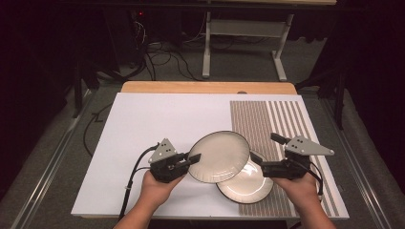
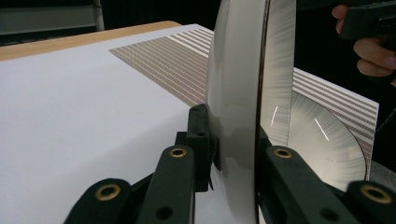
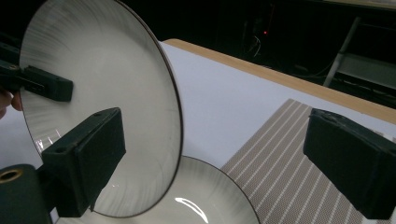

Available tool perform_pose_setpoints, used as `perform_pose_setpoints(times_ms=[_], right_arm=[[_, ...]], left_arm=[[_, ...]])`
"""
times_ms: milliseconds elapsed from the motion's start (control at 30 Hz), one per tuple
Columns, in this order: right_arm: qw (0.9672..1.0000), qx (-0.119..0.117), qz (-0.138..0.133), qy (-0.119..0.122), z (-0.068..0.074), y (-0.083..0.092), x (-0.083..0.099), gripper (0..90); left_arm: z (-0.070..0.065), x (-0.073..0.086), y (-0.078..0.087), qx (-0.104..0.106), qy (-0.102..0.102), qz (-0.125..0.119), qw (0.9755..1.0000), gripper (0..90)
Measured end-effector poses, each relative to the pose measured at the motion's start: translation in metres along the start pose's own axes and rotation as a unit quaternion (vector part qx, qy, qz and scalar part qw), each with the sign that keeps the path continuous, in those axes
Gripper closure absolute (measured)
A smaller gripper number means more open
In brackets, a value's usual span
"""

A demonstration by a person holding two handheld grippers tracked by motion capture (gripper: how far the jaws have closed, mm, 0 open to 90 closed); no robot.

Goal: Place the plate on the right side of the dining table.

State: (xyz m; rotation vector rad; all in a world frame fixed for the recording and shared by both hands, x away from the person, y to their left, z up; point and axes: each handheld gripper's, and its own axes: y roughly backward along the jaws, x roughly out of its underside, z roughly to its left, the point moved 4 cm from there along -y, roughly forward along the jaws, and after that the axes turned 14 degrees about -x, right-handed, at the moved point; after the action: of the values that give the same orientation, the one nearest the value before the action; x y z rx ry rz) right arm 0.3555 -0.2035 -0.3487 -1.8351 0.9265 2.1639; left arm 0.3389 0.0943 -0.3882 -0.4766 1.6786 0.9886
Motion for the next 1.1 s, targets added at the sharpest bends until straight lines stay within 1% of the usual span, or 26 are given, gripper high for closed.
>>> perform_pose_setpoints(times_ms=[33, 133, 167, 200, 267, 300, 367, 400, 433, 533, 600, 633, 667, 700, 767, 833, 867, 900, 933, 1000, 1033, 1067, 1100], right_arm=[[1.0, -0.006, 0.0, -0.003, 0.002, -0.005, -0.001, 8.4], [0.9999, -0.011, 0.003, -0.006, 0.005, -0.008, 0.002, 9.2], [0.9999, -0.014, 0.007, -0.004, 0.006, -0.01, 0.004, 9.5], [0.9998, -0.013, 0.011, -0.006, 0.007, -0.014, 0.01, 11.0], [0.9995, -0.023, 0.014, -0.019, 0.008, -0.017, 0.015, 12.1], [0.9995, -0.023, 0.014, -0.019, 0.008, -0.017, 0.015, 12.1], [0.9989, -0.034, 0.015, -0.028, 0.009, -0.022, 0.021, 14.4], [0.9989, -0.034, 0.015, -0.028, 0.009, -0.022, 0.021, 14.4], [0.9984, -0.04, 0.016, -0.038, 0.01, -0.025, 0.024, 15.5], [0.9981, -0.042, 0.016, -0.042, 0.01, -0.028, 0.024, 17.3], [0.9979, -0.042, 0.017, -0.047, 0.011, -0.031, 0.025, 21.1], [0.9979, -0.042, 0.016, -0.046, 0.011, -0.032, 0.025, 23.3], [0.9979, -0.04, 0.014, -0.05, 0.011, -0.034, 0.028, 28.7], [0.9979, -0.04, 0.014, -0.05, 0.011, -0.034, 0.028, 28.7], [0.9981, -0.032, 0.01, -0.051, 0.01, -0.037, 0.03, 31.8], [0.9976, -0.034, 0.008, -0.06, 0.009, -0.039, 0.031, 34.1], [0.9973, -0.035, 0.006, -0.065, 0.008, -0.04, 0.031, 37.5], [0.9973, -0.035, 0.006, -0.065, 0.008, -0.04, 0.031, 37.5], [0.9972, -0.036, 0.006, -0.066, 0.009, -0.04, 0.031, 39.7], [0.9977, -0.025, 0.006, -0.063, 0.01, -0.04, 0.034, 47.0], [0.9969, -0.029, 0.006, -0.072, 0.009, -0.039, 0.037, 49.0], [0.9969, -0.029, 0.006, -0.072, 0.009, -0.039, 0.037, 49.0], [0.9964, -0.031, 0.009, -0.078, 0.009, -0.039, 0.038, 50.5]], left_arm=[[0.0, 0.0, 0.0, 0.0, 0.0, 0.0, 1.0, 79.0], [0.0, 0.0, 0.0, 0.001, -0.001, -0.002, 1.0, 79.0], [0.0, 0.0, 0.0, 0.001, -0.001, -0.002, 1.0, 79.0], [0.0, 0.0, 0.0, 0.0, -0.001, -0.002, 1.0, 78.9], [0.0, 0.0, 0.0, -0.001, -0.003, -0.003, 1.0, 78.8], [0.0, 0.0, 0.0, -0.001, -0.004, -0.002, 1.0, 78.8], [0.0, 0.001, 0.001, -0.002, -0.004, -0.003, 1.0, 78.7], [0.0, 0.001, 0.001, -0.002, -0.004, -0.003, 1.0, 78.6], [0.0, 0.001, 0.001, -0.002, -0.005, -0.003, 1.0, 78.7], [0.0, 0.001, 0.0, -0.001, -0.006, -0.004, 1.0, 78.7], [0.0, 0.001, 0.0, -0.001, -0.006, -0.004, 1.0, 78.7], [0.0, 0.001, 0.0, -0.001, -0.006, -0.004, 1.0, 78.6], [0.0, 0.001, 0.0, -0.001, -0.007, -0.004, 1.0, 78.6], [0.0, 0.001, 0.0, -0.001, -0.008, -0.005, 1.0, 78.6], [-0.001, 0.001, 0.001, 0.001, -0.01, -0.008, 0.9999, 78.7], [-0.002, 0.001, 0.001, -0.001, -0.011, -0.008, 0.9999, 78.7], [-0.002, 0.001, 0.001, -0.002, -0.011, -0.008, 0.9999, 78.6], [-0.002, 0.001, 0.001, -0.002, -0.012, -0.008, 0.9999, 78.6], [-0.002, 0.001, 0.001, -0.003, -0.012, -0.008, 0.9999, 78.6], [-0.002, 0.002, 0.002, -0.004, -0.014, -0.009, 0.9999, 78.5], [-0.002, 0.002, 0.002, -0.004, -0.015, -0.009, 0.9998, 78.5], [-0.002, 0.002, 0.002, -0.004, -0.015, -0.009, 0.9998, 78.4], [-0.003, 0.002, 0.002, -0.005, -0.016, -0.01, 0.9998, 78.4]])
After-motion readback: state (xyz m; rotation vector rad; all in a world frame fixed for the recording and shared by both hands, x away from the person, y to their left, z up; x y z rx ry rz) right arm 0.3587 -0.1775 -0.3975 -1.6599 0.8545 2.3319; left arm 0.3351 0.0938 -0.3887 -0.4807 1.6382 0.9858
